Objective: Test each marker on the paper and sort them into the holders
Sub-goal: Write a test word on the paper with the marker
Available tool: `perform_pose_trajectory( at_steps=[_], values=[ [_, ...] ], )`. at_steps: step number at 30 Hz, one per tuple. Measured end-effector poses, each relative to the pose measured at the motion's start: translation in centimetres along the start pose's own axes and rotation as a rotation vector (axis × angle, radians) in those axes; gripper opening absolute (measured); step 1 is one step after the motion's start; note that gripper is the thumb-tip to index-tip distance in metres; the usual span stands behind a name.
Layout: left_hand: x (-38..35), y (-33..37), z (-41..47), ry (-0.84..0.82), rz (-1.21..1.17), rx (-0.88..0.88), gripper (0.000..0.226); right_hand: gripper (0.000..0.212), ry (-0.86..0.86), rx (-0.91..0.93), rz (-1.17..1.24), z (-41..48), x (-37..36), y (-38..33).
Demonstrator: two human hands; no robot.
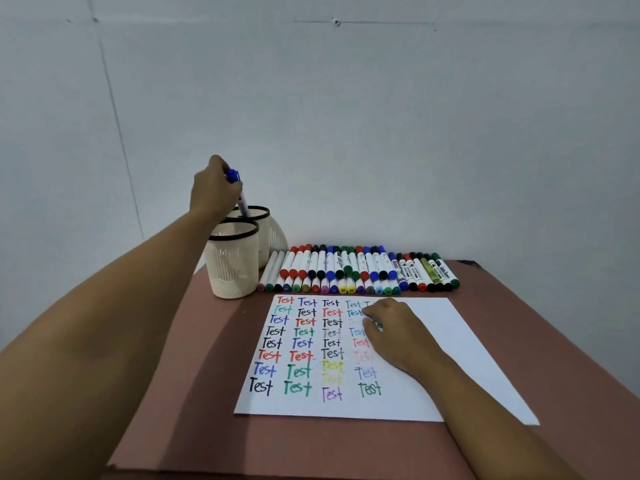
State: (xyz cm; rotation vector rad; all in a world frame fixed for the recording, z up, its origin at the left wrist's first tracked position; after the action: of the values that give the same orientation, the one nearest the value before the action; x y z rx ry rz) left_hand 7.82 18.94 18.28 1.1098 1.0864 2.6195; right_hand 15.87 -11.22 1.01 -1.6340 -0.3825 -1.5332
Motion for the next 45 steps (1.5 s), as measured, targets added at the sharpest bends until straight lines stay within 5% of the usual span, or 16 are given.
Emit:
perform_pose_trajectory(
  at_steps=[10, 17, 26, 32, 37, 45],
  values=[
    [-3.6, 0.6, 1.3, -0.178, 0.034, -0.008, 0.038, 0.037, 0.020, 0.000, -0.020, 0.4, 0.3, 0.3],
    [-5.2, 7.0, -5.0, -0.210, 0.124, -0.353, 0.025, 0.036, 0.008, -0.005, -0.013, 0.4, 0.4, 0.3],
    [-14.3, 3.0, -14.3, -0.662, 0.285, -0.267, 0.041, 0.036, -0.029, -0.023, -0.045, 0.4, 0.3, 0.1],
    [-16.7, 0.9, -16.0, -0.823, 0.347, -0.274, 0.070, 0.027, -0.062, 0.004, -0.074, 1.3, 2.2, -0.3],
    [-17.4, 0.5, -15.9, -0.830, 0.378, -0.292, 0.059, 0.025, 0.126, -0.215, 0.026, 4.6, 6.3, 3.4],
    [-17.6, 0.4, -15.7, -0.831, 0.364, -0.283, 0.065, 0.022, 0.056, -0.458, 0.102, 7.3, 5.6, 6.4]
  ],
)
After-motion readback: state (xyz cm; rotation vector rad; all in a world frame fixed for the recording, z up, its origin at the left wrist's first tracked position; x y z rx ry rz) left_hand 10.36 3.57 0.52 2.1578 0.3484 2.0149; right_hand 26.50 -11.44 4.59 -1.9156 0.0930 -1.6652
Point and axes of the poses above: each hand's wrist, its own z-axis towards the middle knuckle, its own x-axis out of the back of the hand, y = z × x, the point moved 8 cm from there along z, towards the middle knuckle, and after that the axes turned 15 degrees about -y, right-handed, at the moved point
